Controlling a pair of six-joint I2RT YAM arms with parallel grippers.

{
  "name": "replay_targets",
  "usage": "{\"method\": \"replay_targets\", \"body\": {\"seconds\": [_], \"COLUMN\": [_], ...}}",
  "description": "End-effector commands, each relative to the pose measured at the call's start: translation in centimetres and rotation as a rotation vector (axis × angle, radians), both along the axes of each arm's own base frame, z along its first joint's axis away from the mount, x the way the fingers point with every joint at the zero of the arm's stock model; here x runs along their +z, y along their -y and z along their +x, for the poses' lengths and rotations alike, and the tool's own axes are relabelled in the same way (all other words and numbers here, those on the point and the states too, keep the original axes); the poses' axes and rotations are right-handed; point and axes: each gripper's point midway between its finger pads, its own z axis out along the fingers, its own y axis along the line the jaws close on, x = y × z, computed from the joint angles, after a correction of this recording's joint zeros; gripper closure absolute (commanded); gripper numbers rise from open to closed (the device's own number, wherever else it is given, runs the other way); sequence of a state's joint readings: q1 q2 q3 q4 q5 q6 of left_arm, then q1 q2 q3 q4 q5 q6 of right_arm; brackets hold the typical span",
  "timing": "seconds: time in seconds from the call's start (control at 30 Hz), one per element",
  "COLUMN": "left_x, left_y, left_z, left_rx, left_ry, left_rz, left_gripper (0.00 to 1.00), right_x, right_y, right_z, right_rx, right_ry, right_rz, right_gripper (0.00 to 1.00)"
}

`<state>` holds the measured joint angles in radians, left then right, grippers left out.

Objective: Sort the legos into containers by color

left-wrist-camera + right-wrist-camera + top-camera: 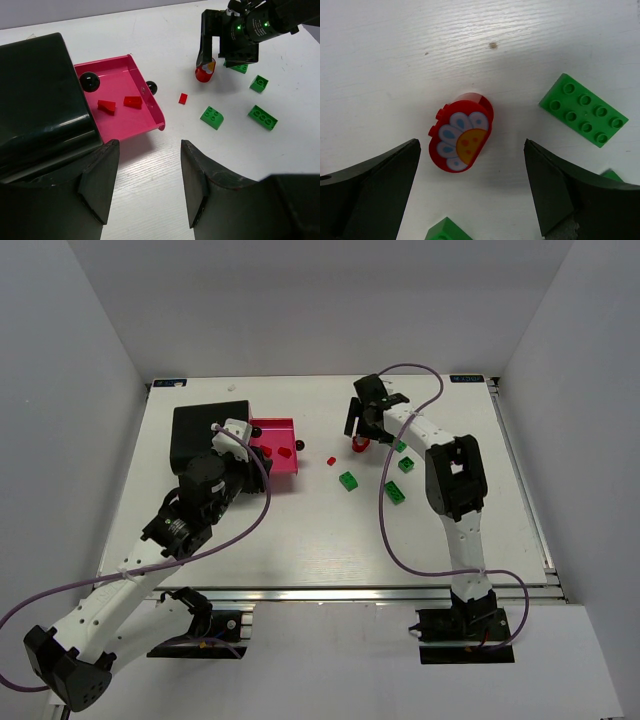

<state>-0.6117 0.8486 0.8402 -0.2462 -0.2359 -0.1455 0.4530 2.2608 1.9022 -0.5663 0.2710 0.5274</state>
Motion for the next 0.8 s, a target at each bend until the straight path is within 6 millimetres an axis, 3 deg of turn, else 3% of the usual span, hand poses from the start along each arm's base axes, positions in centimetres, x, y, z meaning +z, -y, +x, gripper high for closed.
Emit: {"method": "replay_targets", "body": {"seconds": [0.0,0.23,0.33,0.43,0.47,0.57,0.6,0.77], "left_x": [0.3,-0.3,-0.3,-0.2,-0.2,0.0,-0.1,0.2], "left_y": [-0.1,-0.2,-0.3,-0.4,-0.3,-0.4,-0.4,-0.6], "left_z": [-0.1,0.2,0.2,0.2,0.2,0.1,0.1,0.0], "left_rx": [0.000,0.010,0.016,0.016,0.014,0.013,0.016,0.020], "left_ry": [0.020,0.009,0.011,0.015,0.014,0.020,0.019,0.028], "left_rz": [-0.005,0.007,0.009,0.008,0.006,0.004,0.005,0.000], "left_gripper": [0.38,0.38,0.38,0.38,0.38,0.38,0.38,0.38], "right_x": [-0.1,-1.7,-1.6,-1.3,-1.0,1.4,3.9,9.3], "right_y": [1.2,-0.3,-0.5,-0.6,-0.6,-1.3,-2.3,-7.5], "right_z": [0.4,1.5,1.3,0.9,1.0,1.1,1.1,-0.4], "right_rx": [-0.075,-0.053,-0.031,-0.008,0.001,0.081,0.140,0.486], "right_ry": [0.021,0.009,0.018,0.036,0.048,0.150,0.208,0.363], "right_rz": [-0.028,0.013,0.045,0.058,0.064,0.074,0.117,0.164], "right_gripper": [0.11,0.17,0.33,0.58,0.76,1.00,1.00,1.00]}}
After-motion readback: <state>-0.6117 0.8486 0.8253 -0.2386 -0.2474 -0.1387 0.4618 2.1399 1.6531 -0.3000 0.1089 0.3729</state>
